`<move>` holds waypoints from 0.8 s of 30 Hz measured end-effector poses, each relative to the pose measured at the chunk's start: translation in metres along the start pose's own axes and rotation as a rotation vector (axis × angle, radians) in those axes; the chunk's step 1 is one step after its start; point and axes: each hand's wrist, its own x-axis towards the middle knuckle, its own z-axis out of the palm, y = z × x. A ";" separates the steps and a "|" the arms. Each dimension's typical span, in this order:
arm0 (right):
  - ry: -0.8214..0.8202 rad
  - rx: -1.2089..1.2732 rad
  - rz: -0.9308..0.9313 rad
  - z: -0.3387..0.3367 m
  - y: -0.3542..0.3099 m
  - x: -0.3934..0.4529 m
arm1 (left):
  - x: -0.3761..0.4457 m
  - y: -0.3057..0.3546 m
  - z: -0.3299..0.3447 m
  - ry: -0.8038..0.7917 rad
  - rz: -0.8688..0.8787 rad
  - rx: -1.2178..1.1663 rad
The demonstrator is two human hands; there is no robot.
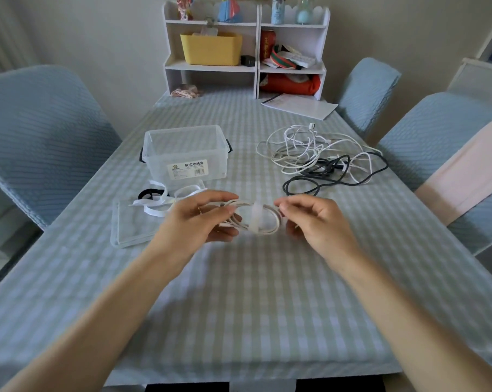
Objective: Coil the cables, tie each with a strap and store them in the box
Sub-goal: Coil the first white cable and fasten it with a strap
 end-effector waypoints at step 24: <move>-0.232 -0.048 -0.192 0.063 -0.001 0.051 | 0.022 0.012 -0.032 0.058 0.023 0.225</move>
